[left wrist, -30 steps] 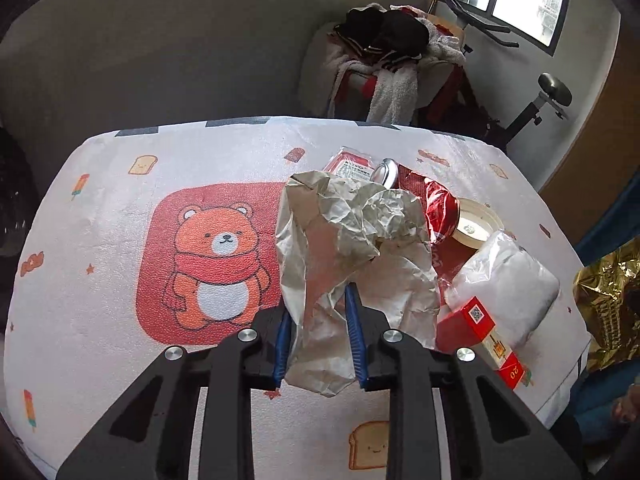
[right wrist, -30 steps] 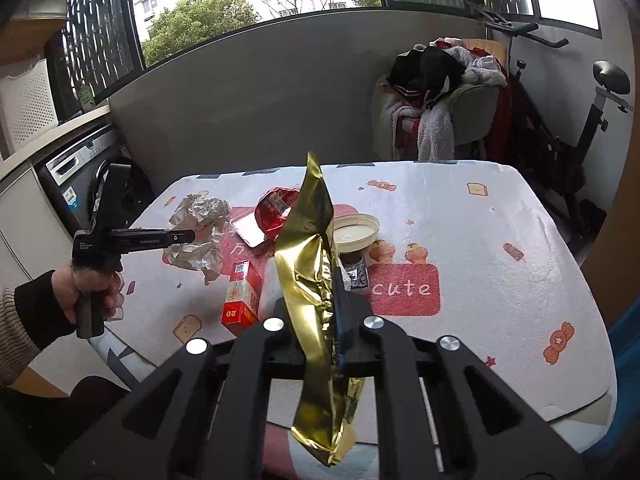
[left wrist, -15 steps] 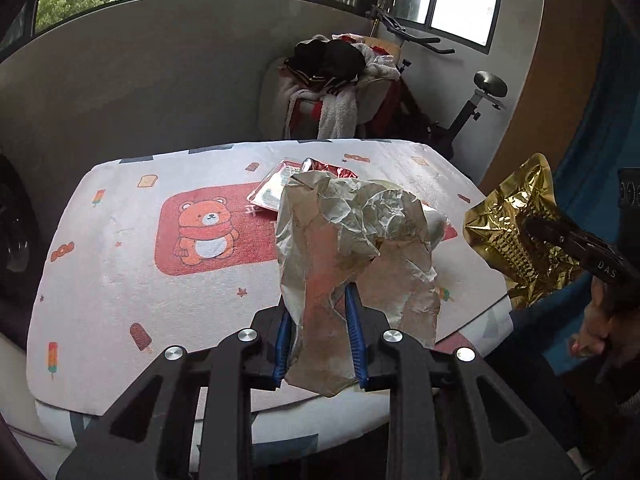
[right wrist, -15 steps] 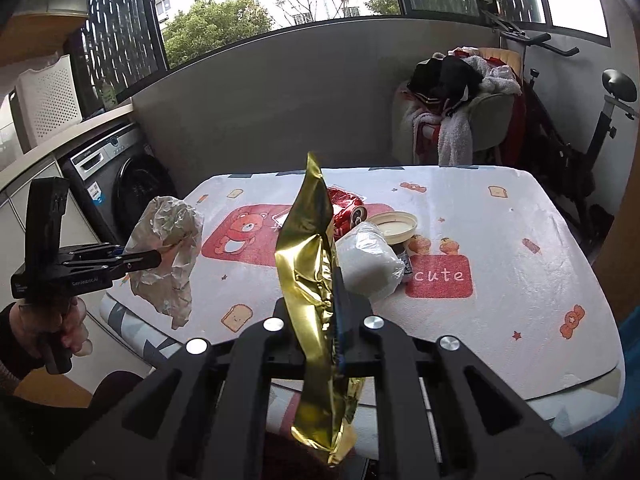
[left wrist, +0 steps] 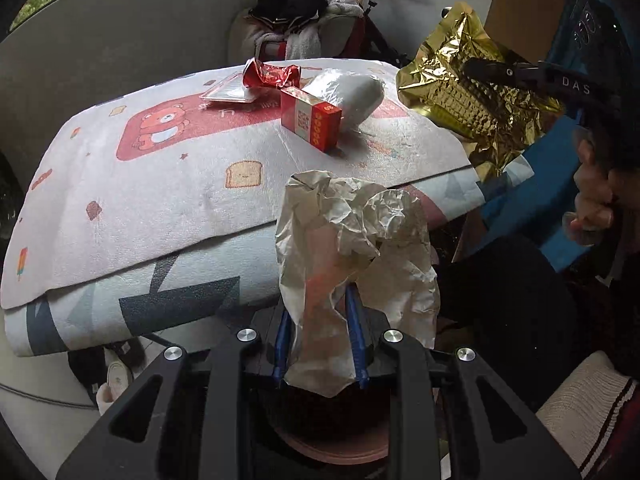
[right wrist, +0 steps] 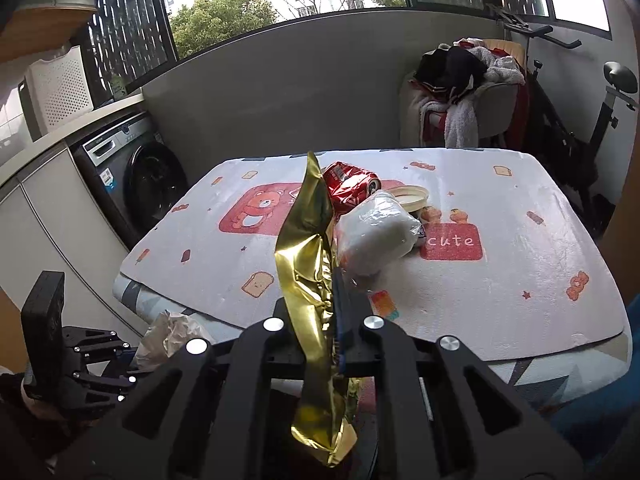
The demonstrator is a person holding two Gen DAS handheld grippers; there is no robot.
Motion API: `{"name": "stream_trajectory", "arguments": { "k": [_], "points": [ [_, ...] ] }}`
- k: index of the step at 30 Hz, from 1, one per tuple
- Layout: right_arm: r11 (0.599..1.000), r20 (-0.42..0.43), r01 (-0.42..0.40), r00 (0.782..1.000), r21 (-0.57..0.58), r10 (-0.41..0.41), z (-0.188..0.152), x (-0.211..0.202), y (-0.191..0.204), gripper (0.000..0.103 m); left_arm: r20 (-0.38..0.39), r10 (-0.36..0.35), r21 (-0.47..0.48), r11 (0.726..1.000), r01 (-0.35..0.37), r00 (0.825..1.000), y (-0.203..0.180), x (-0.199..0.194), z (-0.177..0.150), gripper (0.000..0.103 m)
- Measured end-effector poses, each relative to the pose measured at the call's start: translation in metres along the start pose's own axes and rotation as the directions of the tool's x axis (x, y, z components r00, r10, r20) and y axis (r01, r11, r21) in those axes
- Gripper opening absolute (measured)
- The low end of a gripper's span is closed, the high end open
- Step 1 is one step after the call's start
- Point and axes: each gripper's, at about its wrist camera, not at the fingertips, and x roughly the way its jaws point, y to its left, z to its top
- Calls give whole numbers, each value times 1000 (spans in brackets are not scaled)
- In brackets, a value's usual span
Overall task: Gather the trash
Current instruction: 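Carry the white paper in the left gripper and gold bag in the right toward the pink bin, then open the left gripper to drop the paper into the bin while the right drops the gold bag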
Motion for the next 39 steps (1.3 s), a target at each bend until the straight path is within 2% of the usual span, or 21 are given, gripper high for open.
{"name": "stream_trajectory", "arguments": {
  "k": [3,5,7,9,10,13,19,24,28,33,39],
  "points": [
    [1000,-19,-7,1000,5,7,-8,4,1,12,-29,-4,17,1000,4,1000,-6,8,-11,28],
    [1000,-35,-12,999,7,12,-14,7,2,12,-34,-8,21,1000,9,999,-8,11,-15,36],
    [1000,-49,-23,999,8,24,-20,9,4,12,-12,-15,6,1000,15,1000,-6,10,-15,66],
    [999,-64,-40,997,4,40,-26,11,6,12,33,-42,-27,999,43,999,-1,3,-15,77],
    [999,-75,-55,996,1,55,-29,12,7,12,52,-36,-31,999,38,998,0,0,-15,80],
    [993,-120,-115,986,-12,113,-43,18,14,13,106,21,-6,1000,-20,994,-1,-10,-15,89],
    [978,-234,-202,954,-50,185,-77,36,37,13,196,96,26,994,-103,976,5,-26,-17,96],
    [966,-322,-247,923,-71,212,-105,55,54,13,228,132,14,990,-139,965,12,-27,-24,97],
    [963,-383,-260,898,-63,217,-123,73,59,13,233,129,-12,991,-130,964,18,-26,-25,97],
    [973,-448,-229,873,-33,190,-142,93,53,13,197,140,-83,989,-126,970,31,-18,-26,97],
    [980,-483,-198,861,-25,161,-148,105,51,15,169,136,-113,987,-118,976,38,-12,-27,97]
  ]
}}
